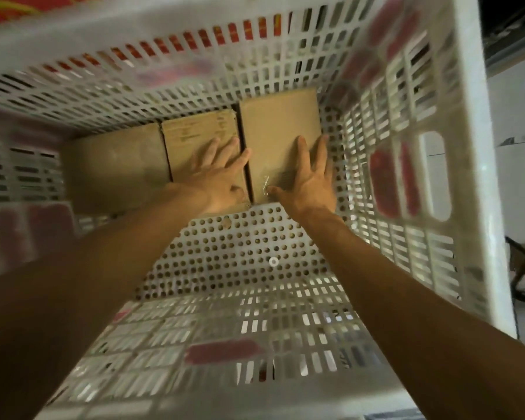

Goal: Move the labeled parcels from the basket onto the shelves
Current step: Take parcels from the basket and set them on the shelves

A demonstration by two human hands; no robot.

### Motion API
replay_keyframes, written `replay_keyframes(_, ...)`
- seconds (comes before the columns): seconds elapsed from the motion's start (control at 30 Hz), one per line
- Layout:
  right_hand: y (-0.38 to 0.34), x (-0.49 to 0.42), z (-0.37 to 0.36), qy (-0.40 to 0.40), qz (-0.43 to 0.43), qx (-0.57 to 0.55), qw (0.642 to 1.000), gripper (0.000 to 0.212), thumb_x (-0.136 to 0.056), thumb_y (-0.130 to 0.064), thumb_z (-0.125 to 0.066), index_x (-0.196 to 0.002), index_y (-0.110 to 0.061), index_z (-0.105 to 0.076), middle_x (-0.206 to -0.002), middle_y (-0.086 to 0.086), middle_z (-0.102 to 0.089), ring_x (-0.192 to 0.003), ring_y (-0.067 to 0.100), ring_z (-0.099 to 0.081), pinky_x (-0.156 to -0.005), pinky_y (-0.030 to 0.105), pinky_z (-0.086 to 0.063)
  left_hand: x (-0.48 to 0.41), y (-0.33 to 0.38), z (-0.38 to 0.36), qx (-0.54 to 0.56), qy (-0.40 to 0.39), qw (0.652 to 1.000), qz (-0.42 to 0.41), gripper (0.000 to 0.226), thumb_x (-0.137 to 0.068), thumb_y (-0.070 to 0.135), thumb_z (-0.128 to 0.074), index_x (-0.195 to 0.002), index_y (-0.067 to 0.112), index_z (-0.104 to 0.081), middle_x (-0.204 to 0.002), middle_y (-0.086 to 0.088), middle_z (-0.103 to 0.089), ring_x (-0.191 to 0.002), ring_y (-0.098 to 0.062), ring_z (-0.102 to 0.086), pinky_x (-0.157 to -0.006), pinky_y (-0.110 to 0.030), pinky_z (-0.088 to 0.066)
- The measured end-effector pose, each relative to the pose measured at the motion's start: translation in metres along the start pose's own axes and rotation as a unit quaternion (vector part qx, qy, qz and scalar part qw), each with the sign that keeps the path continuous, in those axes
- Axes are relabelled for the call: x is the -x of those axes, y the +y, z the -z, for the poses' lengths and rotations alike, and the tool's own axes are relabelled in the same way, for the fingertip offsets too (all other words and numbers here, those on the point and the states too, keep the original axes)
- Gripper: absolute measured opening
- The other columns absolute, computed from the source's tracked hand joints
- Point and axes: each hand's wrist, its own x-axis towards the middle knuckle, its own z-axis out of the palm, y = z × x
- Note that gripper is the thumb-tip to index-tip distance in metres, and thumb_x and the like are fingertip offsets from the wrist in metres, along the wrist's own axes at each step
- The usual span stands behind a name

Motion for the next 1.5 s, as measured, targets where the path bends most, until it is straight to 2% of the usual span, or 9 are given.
replay_keyframes(0.13,-0.014,0.016,0.03,-0.005,0.021,-0.016,1.0,0.077,-0.091,-0.037,-0.059,-0.152,-0.022,-0.016,-0.162,0.006,-0.006,-0.148,0.031,-0.006,-0.121,0.047,-0.012,0.03,0.015,0.024,0.127,0.062,0.99,-0.007,0.062,-0.099,0.028,-0.043,-0.152,0.034,-0.011,-0.161,0.011,0.005,-0.147,-0.015,0.012,-0.119,-0.041,0.004)
replay_keyframes(0.27,-0.038,0.055,0.067,-0.063,0.038,-0.148,0.986,0.057,-0.094,-0.031,-0.055,-0.145,-0.02,-0.035,-0.145,0.008,-0.045,-0.13,0.025,-0.044,-0.107,0.036,-0.04,0.074,0.014,0.047,0.175,0.063,0.982,-0.028,0.057,-0.1,0.03,-0.045,-0.151,0.034,-0.019,-0.16,0.007,-0.012,-0.148,-0.019,-0.007,-0.12,-0.041,-0.01)
replay_keyframes(0.57,-0.128,0.134,0.14,-0.095,0.051,-0.18,0.978,0.053,-0.094,-0.044,-0.054,-0.136,-0.013,-0.049,-0.137,0.014,-0.054,-0.122,0.027,-0.053,-0.102,0.035,-0.042,0.185,-0.04,0.129,0.24,0.077,0.967,-0.029,0.045,-0.101,0.022,-0.043,-0.145,0.019,-0.037,-0.142,-0.006,-0.05,-0.129,-0.023,-0.047,-0.106,-0.032,-0.034)
replay_keyframes(0.7,-0.194,0.176,0.173,-0.084,0.139,-0.151,0.975,0.043,-0.094,-0.043,-0.055,-0.123,-0.011,-0.059,-0.124,0.012,-0.061,-0.108,0.025,-0.058,-0.098,0.045,-0.048,0.248,-0.074,0.162,0.252,0.14,0.956,-0.058,0.04,-0.1,0.021,-0.045,-0.14,0.019,-0.045,-0.133,-0.008,-0.055,-0.102,-0.018,-0.058,-0.079,-0.027,-0.045)
replay_keyframes(0.9,-0.31,0.245,0.208,-0.023,0.28,-0.13,0.951,0.036,-0.095,-0.036,-0.057,-0.118,-0.008,-0.063,-0.102,0.009,-0.065,-0.079,0.018,-0.059,-0.067,0.027,-0.045,0.357,-0.147,0.194,0.269,0.206,0.938,-0.071,0.035,-0.097,0.019,-0.053,-0.131,0.012,-0.054,-0.116,-0.006,-0.062,-0.113,-0.023,-0.058,-0.089,-0.028,-0.045)
replay_keyframes(1.0,-0.362,0.271,0.208,-0.013,0.331,-0.125,0.935,0.034,-0.094,-0.033,-0.058,-0.117,-0.009,-0.064,-0.109,0.011,-0.067,-0.092,0.021,-0.061,-0.081,0.032,-0.048,0.411,-0.181,0.202,0.303,0.256,0.916,-0.054,0.03,-0.095,0.022,-0.056,-0.125,0.017,-0.057,-0.122,-0.001,-0.061,-0.111,-0.017,-0.059,-0.098,-0.035,-0.047)
replay_keyframes(1.13,-0.422,0.309,0.205,-0.023,0.395,-0.143,0.907,0.037,-0.094,-0.031,-0.056,-0.123,-0.008,-0.062,-0.123,0.006,-0.063,-0.109,0.02,-0.059,-0.092,0.03,-0.046,0.486,-0.214,0.202,0.332,0.323,0.886,-0.006,0.03,-0.096,0.029,-0.055,-0.125,0.024,-0.056,-0.116,0.0,-0.064,-0.099,-0.01,-0.061,-0.08,-0.019,-0.047)
replay_keyframes(1.3,-0.482,0.362,0.205,-0.073,0.454,-0.168,0.872,0.048,-0.096,-0.037,-0.054,-0.139,-0.016,-0.046,-0.139,0.004,-0.049,-0.127,0.02,-0.048,-0.093,0.022,-0.036,0.571,-0.242,0.184,0.385,0.405,0.826,0.076,0.036,-0.093,0.043,-0.055,-0.129,0.038,-0.051,-0.129,0.005,-0.058,-0.117,-0.013,-0.057,-0.106,-0.04,-0.042)
replay_keyframes(1.5,-0.538,0.422,0.192,-0.132,0.566,-0.081,0.81,0.059,-0.097,-0.04,-0.051,-0.15,-0.021,-0.032,-0.156,0.004,-0.029,-0.141,0.023,-0.032,-0.105,0.028,-0.031,0.661,-0.242,0.149,0.355,0.51,0.755,0.211,0.047,-0.097,0.036,-0.051,-0.142,0.033,-0.04,-0.145,0.003,-0.044,-0.133,-0.021,-0.043,-0.112,-0.042,-0.035)
